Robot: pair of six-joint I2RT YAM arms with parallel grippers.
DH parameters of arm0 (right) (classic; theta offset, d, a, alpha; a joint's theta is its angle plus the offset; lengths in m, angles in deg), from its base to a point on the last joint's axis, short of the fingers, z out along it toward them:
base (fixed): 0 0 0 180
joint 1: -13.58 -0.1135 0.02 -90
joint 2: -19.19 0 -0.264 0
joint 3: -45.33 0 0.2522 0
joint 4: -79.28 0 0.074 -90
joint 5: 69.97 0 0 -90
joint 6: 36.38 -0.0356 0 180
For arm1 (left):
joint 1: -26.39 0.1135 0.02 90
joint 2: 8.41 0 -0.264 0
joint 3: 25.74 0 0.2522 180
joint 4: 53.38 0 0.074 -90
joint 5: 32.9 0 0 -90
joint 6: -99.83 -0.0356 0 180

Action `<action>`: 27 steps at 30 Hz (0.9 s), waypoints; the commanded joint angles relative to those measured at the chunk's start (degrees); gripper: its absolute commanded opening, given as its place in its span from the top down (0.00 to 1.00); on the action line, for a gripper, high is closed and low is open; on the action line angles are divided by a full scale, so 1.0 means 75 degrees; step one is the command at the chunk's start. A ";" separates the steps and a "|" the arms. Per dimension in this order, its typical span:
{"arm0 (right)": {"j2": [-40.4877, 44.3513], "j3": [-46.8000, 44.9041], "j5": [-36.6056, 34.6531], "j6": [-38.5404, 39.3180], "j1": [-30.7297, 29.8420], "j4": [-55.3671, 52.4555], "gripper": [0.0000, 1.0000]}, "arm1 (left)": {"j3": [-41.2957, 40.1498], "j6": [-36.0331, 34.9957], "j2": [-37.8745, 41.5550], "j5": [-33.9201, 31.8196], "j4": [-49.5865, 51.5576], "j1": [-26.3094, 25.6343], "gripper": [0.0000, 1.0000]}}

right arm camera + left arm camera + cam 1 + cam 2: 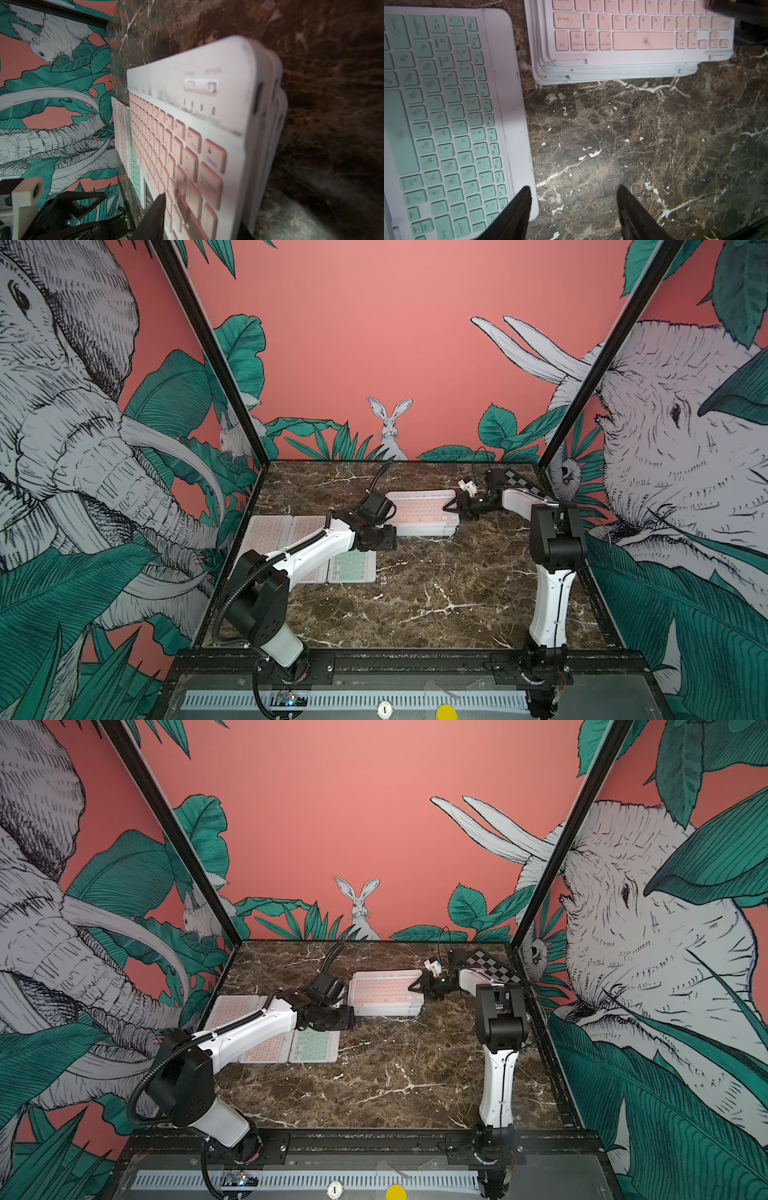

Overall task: Stack the numeric keypads
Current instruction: Place the numeric keypad at the numeric keypad.

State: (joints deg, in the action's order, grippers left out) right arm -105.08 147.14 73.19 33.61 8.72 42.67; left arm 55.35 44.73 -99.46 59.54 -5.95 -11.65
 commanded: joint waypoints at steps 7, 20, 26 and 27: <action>0.0227 0.0228 -0.1053 0.0476 0.0030 -0.0729 0.56 | -0.0279 0.0070 0.0178 -0.0042 -0.0123 0.0060 0.33; 0.0347 0.0342 -0.1755 0.0667 0.0031 -0.1041 0.52 | -0.0376 0.0082 0.0240 -0.0090 -0.0189 0.0058 0.33; 0.0389 0.0342 -0.1781 0.0722 0.0032 -0.1101 0.51 | -0.0411 0.0093 0.0222 -0.0079 -0.0219 0.0057 0.33; 0.0414 0.0333 -0.1775 0.0712 0.0029 -0.1108 0.51 | -0.0411 0.0093 0.0219 -0.0059 -0.0226 0.0063 0.33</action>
State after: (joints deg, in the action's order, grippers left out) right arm -103.63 149.39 64.23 37.71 8.52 36.96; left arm 53.10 44.77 -99.46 59.47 -7.17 -11.65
